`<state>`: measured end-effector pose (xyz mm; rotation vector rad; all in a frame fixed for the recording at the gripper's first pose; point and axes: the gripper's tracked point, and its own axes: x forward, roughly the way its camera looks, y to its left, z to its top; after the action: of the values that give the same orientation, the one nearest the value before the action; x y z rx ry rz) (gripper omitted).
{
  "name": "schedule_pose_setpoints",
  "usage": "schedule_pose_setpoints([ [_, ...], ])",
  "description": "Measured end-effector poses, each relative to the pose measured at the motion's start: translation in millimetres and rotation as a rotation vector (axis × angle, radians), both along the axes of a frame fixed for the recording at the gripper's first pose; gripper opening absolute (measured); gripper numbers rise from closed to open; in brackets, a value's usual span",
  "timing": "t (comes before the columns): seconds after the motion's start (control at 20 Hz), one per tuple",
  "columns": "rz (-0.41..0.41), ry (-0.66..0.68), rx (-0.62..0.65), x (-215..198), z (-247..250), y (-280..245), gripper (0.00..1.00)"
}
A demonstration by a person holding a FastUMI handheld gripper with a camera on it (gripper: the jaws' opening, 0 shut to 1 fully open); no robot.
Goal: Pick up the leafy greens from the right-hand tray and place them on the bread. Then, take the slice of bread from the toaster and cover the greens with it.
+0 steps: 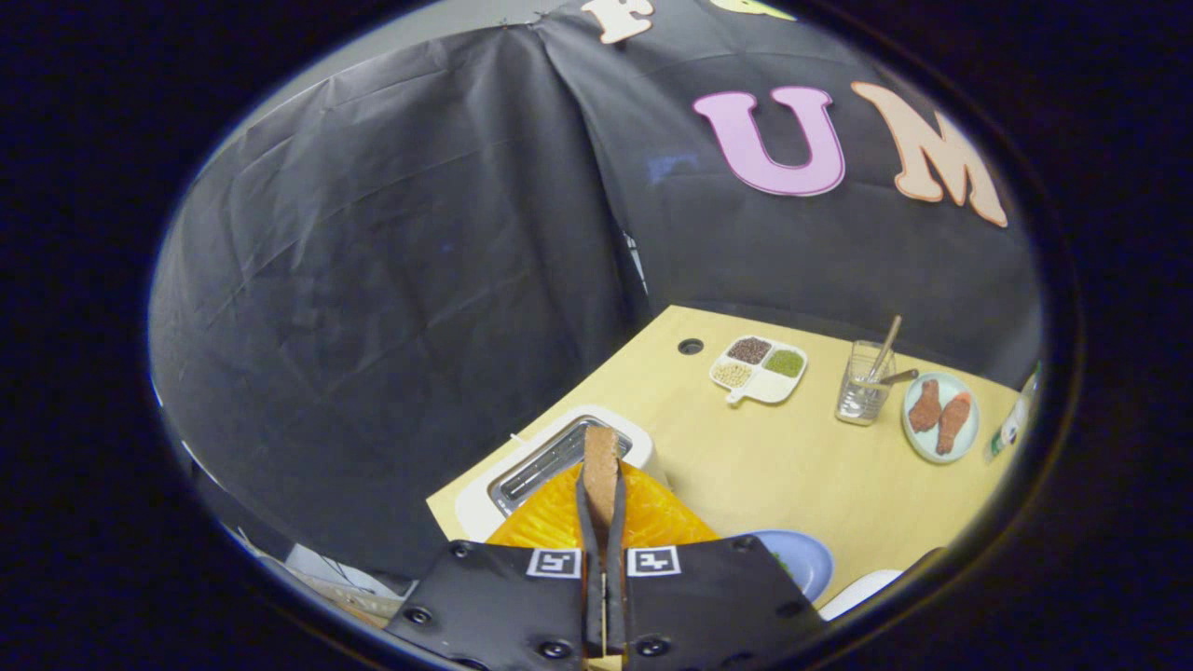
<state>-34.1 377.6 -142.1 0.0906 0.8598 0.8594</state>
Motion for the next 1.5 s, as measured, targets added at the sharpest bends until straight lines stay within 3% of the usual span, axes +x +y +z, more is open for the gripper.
schedule_pose_setpoints([
  [0.4,-0.079,-0.014,-0.064,1.7,-32.3,-59.5,0.04],
  [0.9,-0.199,0.142,-0.063,-12.6,-109.2,-102.0,0.05],
  [1.35,-0.249,0.183,-0.118,-12.7,-139.2,-134.8,0.1],
  [1.5,-0.259,0.193,-0.146,-17.7,-145.5,-147.4,0.16],
])
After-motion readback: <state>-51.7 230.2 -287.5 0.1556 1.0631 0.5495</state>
